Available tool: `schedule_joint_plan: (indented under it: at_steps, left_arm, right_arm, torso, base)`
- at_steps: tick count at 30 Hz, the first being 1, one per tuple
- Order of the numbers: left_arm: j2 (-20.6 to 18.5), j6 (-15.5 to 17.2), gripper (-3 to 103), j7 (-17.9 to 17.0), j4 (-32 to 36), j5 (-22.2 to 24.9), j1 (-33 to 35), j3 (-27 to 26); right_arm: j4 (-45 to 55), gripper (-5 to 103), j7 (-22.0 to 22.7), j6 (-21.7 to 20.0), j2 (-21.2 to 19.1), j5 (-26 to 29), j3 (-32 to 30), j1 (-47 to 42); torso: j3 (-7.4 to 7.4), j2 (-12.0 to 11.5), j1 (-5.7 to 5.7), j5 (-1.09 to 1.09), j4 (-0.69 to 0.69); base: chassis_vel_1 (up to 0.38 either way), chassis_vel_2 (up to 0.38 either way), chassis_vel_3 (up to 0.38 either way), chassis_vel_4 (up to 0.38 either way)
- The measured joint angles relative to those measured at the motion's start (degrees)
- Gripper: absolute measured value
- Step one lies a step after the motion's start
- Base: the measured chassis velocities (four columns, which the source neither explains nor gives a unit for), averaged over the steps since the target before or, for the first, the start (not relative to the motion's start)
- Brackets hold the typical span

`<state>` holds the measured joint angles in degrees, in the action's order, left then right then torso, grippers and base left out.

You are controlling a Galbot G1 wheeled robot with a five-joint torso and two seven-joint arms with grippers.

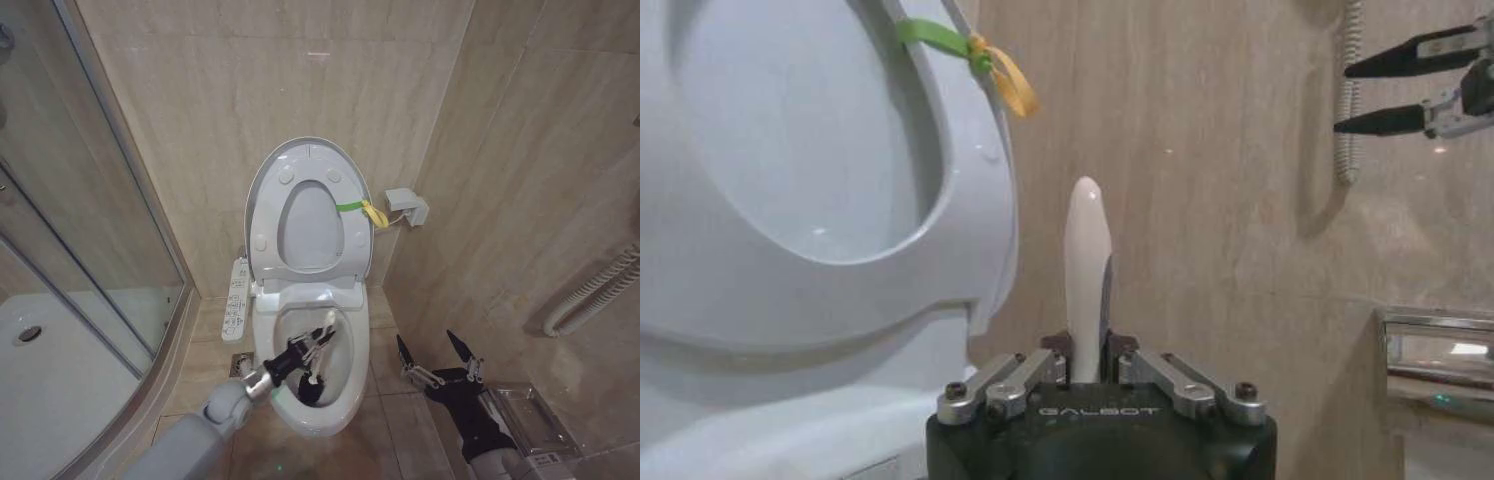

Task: Open the toilet lid, clean the toilet bowl with a toilet brush, close the toilet lid, and flush.

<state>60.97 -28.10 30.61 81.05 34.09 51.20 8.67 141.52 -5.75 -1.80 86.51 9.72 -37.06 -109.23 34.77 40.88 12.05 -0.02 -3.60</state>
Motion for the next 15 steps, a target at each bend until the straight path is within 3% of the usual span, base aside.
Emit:
schedule_joint_plan:
  at_steps: [10,15]
  left_arm:
    - [-4.4,-0.2,17,1.1,6.4,-1.1,9.2,-8.1]
    - [-4.9,-0.5,17,1.6,8.7,-1.9,14.7,-11.8]
  right_arm:
    - [0.0,100,0.0,0.0,0.0,0.0,0.0,0.0]
    - [0.0,100,0.0,0.0,0.0,0.0,0.0,0.0]
  torso:
    - [0.00,0.0,0.00,0.01,0.01]
    - [0.00,0.0,0.00,0.01,0.01]
  base:
    - [0.000,0.000,0.000,0.000]
    - [0.000,0.000,0.000,0.000]
